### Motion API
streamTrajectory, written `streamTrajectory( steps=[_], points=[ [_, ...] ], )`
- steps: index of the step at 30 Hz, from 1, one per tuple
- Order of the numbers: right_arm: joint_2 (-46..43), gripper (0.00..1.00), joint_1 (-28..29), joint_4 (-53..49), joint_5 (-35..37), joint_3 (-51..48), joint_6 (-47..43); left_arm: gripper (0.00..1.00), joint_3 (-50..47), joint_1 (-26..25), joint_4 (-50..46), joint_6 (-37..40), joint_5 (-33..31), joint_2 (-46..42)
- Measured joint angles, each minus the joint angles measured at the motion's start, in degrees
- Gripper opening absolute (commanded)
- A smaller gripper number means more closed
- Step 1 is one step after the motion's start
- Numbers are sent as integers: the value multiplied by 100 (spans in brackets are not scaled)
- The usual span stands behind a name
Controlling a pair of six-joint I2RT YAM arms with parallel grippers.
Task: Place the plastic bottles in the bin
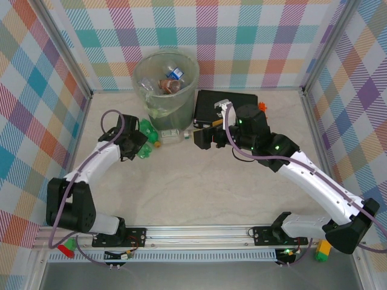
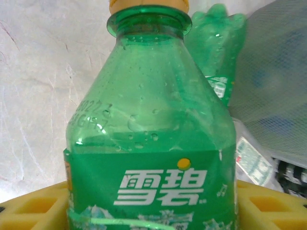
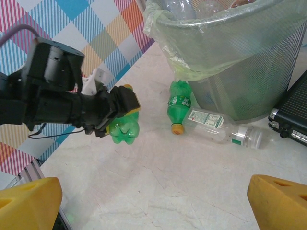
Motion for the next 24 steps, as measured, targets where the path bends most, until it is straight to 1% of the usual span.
streamTrajectory(
  steps=[5, 13, 24],
  points=[
    [9, 99, 0, -4, -4, 15, -20, 64, 308, 0, -284, 22, -2, -415],
    [238, 99, 0, -9, -24, 457, -131, 63, 837, 0, -592, 105, -44, -1161],
    [378, 99, 0, 17, -22, 601, -168, 63, 1963, -46, -721, 127, -15, -1152]
  ],
)
